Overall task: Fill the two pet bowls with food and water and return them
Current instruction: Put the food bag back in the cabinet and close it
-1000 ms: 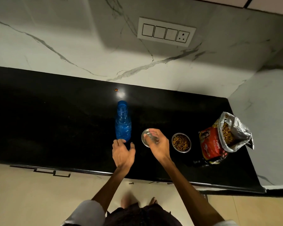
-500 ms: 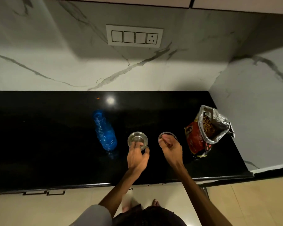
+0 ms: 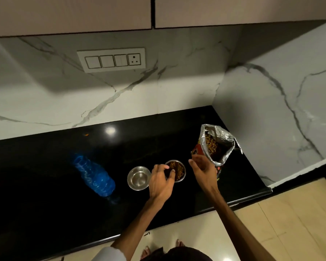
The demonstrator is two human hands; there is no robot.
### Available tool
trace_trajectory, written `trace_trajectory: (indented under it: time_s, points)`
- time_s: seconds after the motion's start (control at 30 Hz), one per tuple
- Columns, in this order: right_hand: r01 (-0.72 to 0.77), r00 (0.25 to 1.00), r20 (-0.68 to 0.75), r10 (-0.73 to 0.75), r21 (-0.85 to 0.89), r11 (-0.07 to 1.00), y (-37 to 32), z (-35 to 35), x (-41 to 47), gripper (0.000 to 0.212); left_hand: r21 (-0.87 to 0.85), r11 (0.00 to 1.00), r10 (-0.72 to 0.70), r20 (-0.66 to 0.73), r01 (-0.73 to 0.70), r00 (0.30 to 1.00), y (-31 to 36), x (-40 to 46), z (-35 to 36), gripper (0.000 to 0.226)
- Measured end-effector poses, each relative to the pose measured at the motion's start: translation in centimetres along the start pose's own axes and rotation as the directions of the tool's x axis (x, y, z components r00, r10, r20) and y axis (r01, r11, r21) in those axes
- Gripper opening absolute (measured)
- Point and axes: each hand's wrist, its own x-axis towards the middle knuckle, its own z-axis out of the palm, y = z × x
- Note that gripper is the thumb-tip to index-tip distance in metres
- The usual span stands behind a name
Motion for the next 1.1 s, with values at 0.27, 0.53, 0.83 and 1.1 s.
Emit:
trace_trajectory:
  time_s: [0.27,0.53,0.83,1.1]
  points:
    - [-0.054,0.998,-0.004,0.055,0.113,0.992,-1.9,-1.9,1.2,0.018,-0.032,0.998,0.054,0.008,-0.054,0.998,5.0,2.4,-0.4,0.033]
    - [0.102,0.995,-0.002,-0.103,0.072,0.992,-6.6,-4.2,2.2,0.022,-0.043,0.98,0.192,-0.03,-0.193,0.981,10.2,4.0,-1.7,0.04]
    - [0.312,0.948,-0.094,-0.304,0.094,0.945,-14.1,-8.4,5.0,0.022,-0.194,0.939,0.257,-0.147,-0.283,0.955,16.0,6.2,-4.1,0.037]
    - [0.456,0.881,-0.16,-0.445,0.043,0.889,-19.0,-11.6,7.0,0.021,-0.208,0.89,0.352,-0.252,-0.406,0.901,22.2,7.3,-6.9,0.045]
